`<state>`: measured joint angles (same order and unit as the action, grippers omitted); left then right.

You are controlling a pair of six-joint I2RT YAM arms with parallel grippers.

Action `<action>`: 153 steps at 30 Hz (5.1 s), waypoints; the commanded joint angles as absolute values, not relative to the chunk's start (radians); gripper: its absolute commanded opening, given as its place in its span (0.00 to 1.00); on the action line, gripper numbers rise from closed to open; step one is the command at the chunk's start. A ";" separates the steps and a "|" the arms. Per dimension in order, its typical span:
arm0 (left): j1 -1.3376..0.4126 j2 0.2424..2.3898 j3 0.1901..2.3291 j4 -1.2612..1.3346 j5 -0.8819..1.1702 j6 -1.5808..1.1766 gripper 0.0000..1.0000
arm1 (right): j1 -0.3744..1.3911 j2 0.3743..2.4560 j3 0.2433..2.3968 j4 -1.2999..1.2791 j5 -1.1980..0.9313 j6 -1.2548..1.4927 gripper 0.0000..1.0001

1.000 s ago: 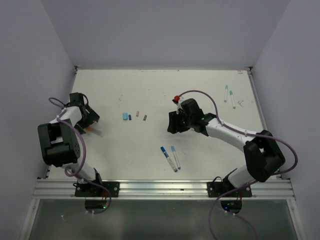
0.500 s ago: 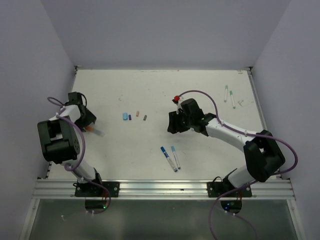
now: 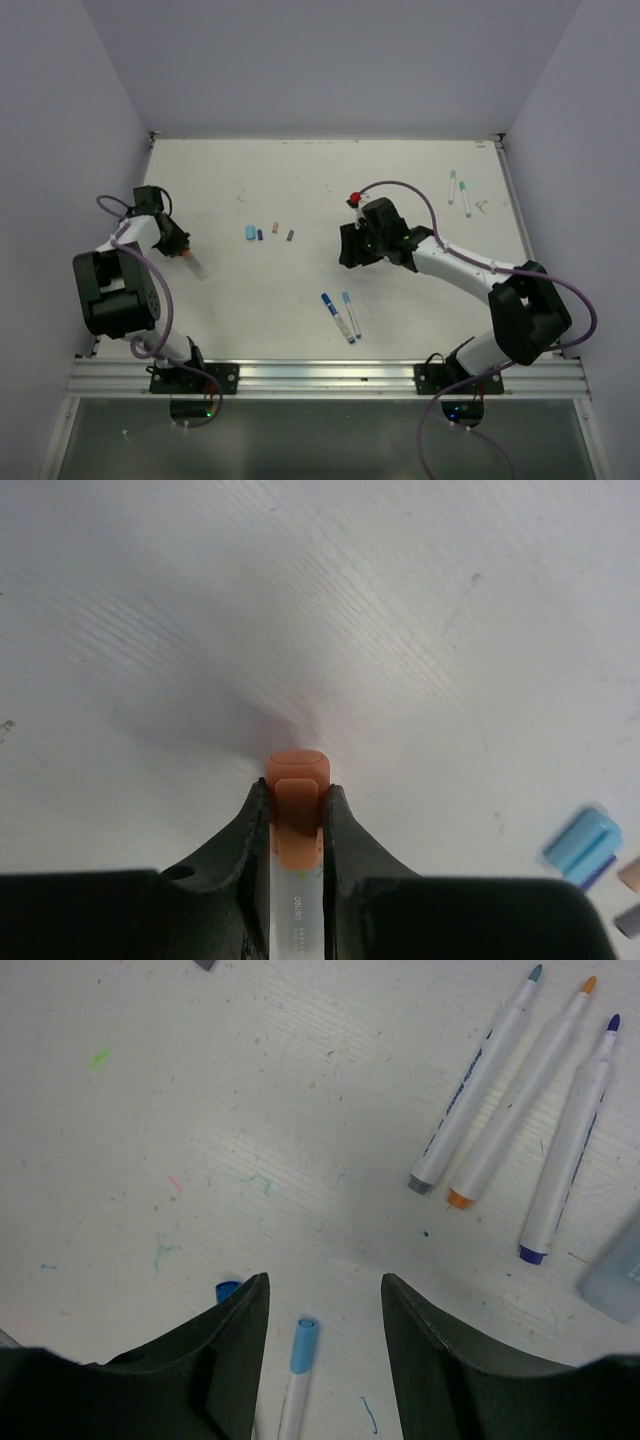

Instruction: Open the pen caps

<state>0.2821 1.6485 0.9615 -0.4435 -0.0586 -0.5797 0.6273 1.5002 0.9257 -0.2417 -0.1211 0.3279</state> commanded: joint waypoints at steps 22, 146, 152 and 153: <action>-0.172 1.137 0.739 -0.040 0.344 -0.683 0.00 | 0.804 1.650 1.085 0.176 -0.370 0.580 0.56; -0.736 1.864 1.209 -0.149 0.175 -0.826 0.68 | 0.256 1.660 1.012 -0.379 0.025 0.339 0.50; -0.752 1.917 1.250 -0.202 0.132 -1.010 0.68 | 0.256 1.595 0.996 -0.393 0.060 0.344 0.54; -0.755 1.922 1.262 -0.236 0.120 -1.028 0.68 | 0.256 1.588 0.991 -0.393 0.060 0.344 0.54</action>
<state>-0.7437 1.9007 1.2083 -0.1650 0.1768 -0.9039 0.2607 1.6501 1.0012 -0.4038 0.0364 0.3386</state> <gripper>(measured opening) 0.683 0.538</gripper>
